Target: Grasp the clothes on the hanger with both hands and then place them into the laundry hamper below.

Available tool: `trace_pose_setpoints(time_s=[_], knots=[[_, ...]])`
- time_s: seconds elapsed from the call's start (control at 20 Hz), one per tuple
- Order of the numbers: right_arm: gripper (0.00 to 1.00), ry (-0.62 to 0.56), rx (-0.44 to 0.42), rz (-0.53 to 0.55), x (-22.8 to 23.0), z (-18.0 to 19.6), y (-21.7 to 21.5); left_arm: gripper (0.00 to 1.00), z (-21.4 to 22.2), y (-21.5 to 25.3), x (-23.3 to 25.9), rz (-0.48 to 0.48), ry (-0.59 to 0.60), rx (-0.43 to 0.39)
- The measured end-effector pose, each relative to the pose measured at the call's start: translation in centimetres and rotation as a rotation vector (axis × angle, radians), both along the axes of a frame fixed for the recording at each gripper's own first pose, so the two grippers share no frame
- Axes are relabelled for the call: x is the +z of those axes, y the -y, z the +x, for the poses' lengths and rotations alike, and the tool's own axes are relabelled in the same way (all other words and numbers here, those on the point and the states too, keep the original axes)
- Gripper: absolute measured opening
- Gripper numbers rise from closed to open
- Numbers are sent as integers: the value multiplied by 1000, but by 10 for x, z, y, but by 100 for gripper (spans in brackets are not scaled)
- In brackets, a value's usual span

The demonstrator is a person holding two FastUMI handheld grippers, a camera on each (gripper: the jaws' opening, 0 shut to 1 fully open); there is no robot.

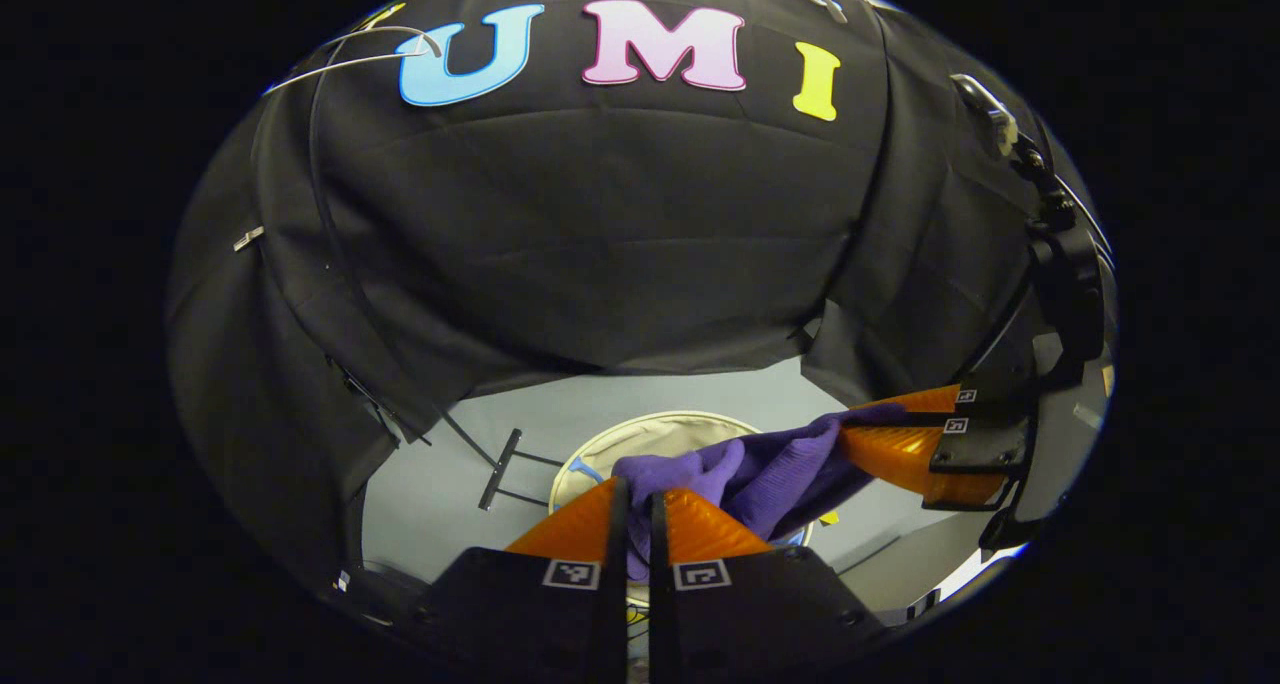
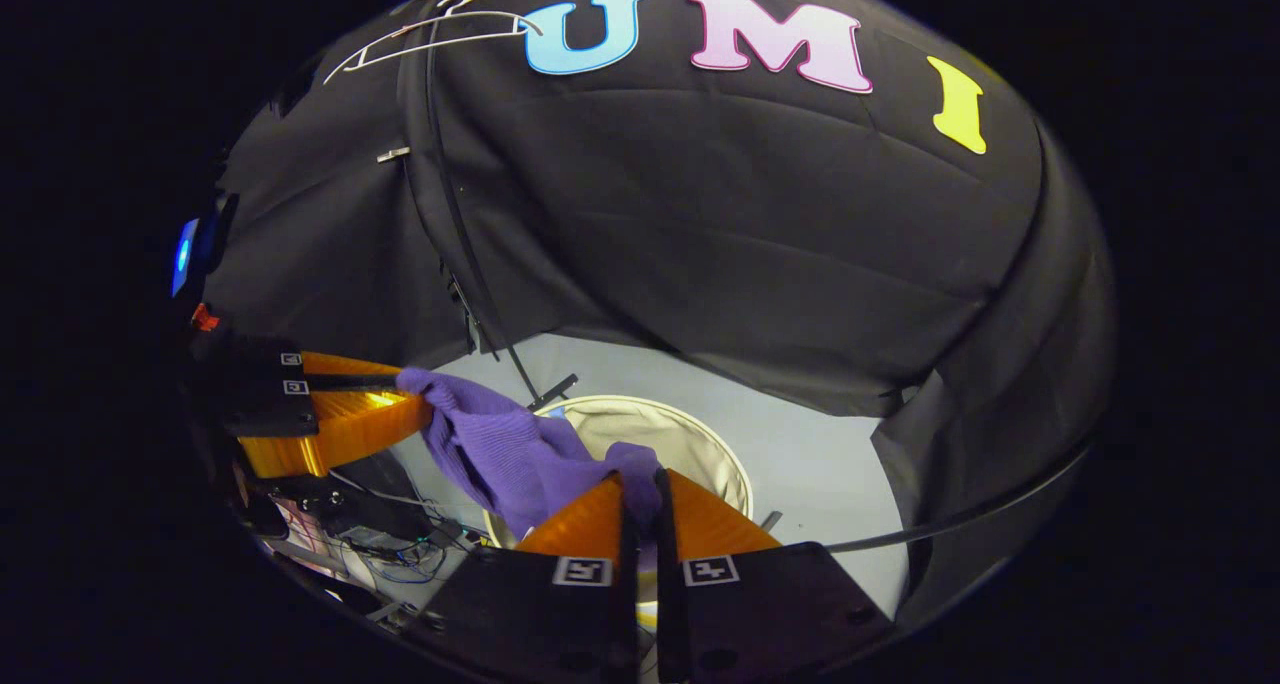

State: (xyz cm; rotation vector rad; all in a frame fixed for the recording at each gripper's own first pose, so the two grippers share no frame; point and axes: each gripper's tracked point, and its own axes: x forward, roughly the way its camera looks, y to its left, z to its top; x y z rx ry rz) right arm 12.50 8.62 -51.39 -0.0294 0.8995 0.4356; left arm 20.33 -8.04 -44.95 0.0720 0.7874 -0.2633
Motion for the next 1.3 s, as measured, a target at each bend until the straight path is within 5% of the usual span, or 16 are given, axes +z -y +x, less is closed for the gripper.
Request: trace_pose_setpoints(time_s=[0.05,0.2,0.7,1.3], knots=[[33,14,-6,3,2,2,1,20,5,-1,0,-8,12,1],[100,18,-5,-29,-3,3,9,95,0,-5,-3,-30,-1,21],[99,99,-55,-29,43,7,17,96,-13,-8,15,-43,-13,24],[99,358,-199,-16,190,-8,29,96,-62,-10,143,-76,195,65]])
